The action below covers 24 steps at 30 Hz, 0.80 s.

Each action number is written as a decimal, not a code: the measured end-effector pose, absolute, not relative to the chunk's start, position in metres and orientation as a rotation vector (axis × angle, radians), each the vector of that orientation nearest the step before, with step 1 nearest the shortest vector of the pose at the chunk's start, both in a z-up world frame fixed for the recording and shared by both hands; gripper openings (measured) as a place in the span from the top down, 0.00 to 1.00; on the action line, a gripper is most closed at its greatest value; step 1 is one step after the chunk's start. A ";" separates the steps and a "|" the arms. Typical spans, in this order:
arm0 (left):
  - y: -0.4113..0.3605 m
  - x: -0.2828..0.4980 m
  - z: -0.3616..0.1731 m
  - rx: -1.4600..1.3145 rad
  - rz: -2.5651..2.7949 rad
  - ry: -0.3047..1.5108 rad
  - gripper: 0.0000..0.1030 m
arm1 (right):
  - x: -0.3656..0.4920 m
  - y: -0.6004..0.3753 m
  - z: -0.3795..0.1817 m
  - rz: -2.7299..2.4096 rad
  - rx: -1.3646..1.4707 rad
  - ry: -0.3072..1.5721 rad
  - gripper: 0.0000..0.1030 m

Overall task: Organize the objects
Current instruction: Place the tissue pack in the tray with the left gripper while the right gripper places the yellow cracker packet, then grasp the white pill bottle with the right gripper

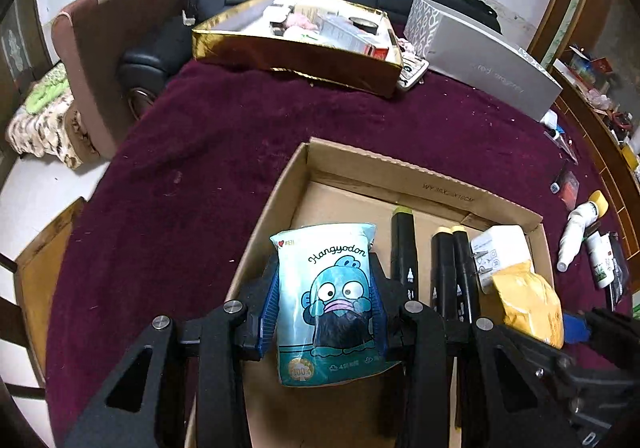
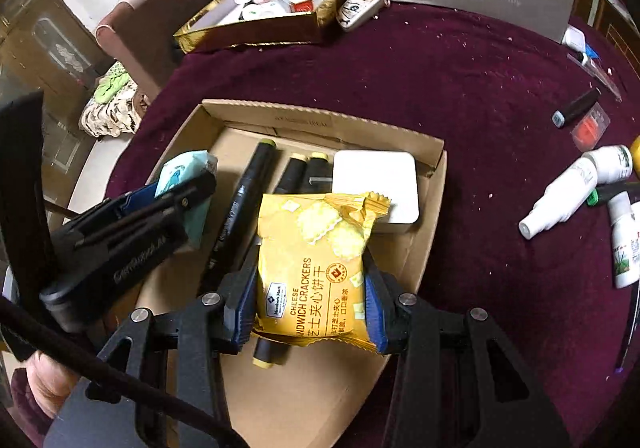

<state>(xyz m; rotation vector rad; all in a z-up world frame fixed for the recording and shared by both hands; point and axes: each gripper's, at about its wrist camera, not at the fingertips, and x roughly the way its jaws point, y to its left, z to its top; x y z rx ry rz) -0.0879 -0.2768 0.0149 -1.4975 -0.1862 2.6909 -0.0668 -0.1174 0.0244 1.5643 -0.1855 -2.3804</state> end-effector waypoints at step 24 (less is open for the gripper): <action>-0.308 -0.032 0.076 -1.348 2.701 -0.505 0.45 | -0.040 -0.064 0.068 -2.493 1.342 -0.328 0.42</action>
